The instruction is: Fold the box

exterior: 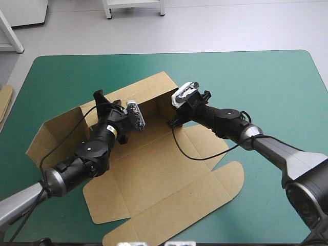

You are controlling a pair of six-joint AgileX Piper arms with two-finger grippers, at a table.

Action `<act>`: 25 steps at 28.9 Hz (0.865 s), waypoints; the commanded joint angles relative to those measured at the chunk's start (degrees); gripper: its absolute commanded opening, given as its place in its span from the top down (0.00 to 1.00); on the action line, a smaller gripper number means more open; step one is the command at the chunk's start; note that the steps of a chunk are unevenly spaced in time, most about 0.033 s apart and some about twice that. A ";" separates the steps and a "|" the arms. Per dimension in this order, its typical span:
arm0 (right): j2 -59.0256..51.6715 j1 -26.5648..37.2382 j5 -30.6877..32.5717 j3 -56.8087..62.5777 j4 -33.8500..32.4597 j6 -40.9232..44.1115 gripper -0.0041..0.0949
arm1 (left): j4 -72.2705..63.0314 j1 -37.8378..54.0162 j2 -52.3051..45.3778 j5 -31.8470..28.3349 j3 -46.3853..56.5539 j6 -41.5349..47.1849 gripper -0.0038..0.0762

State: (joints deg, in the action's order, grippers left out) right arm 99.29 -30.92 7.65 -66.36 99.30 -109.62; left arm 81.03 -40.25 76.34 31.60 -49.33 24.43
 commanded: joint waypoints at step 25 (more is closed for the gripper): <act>-2.43 -0.36 2.56 -2.14 3.86 1.60 0.96 | -3.41 -5.67 -3.81 0.02 -0.80 2.32 0.51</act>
State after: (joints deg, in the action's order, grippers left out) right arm 99.35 -30.98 6.81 -66.53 100.24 -107.71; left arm 76.65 -43.90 74.95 31.49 -48.85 25.82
